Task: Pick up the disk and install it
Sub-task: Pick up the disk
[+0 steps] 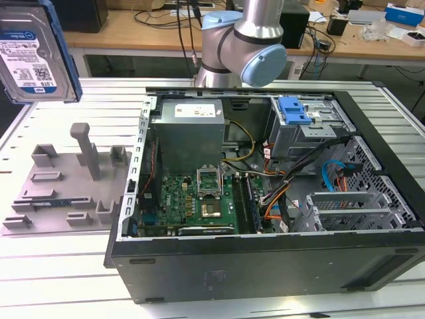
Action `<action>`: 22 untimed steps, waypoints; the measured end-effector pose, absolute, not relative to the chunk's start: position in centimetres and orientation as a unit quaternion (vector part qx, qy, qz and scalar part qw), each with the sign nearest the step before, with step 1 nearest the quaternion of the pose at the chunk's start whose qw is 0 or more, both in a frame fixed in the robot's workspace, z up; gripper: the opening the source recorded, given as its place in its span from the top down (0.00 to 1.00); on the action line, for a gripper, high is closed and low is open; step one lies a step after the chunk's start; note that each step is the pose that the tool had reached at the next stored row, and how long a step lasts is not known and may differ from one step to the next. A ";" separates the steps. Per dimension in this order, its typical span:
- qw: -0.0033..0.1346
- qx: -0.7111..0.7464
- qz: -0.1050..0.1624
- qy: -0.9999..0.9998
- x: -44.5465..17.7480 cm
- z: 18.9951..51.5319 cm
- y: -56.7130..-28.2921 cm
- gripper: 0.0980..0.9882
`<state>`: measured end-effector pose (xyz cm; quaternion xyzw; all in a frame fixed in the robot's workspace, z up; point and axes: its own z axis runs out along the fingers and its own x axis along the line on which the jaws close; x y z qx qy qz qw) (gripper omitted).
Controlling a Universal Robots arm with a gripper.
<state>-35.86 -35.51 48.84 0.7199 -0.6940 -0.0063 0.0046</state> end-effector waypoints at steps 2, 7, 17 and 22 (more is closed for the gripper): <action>0.005 0.720 -0.006 -0.694 -35.2 48.8 -35.9 0.70; 0.005 0.720 -0.006 -0.694 -33.3 48.8 -37.0 0.70; 0.005 0.720 -0.006 -0.694 -30.0 48.8 -38.7 0.70; 0.005 0.720 -0.006 -0.694 -28.2 48.8 -39.8 0.70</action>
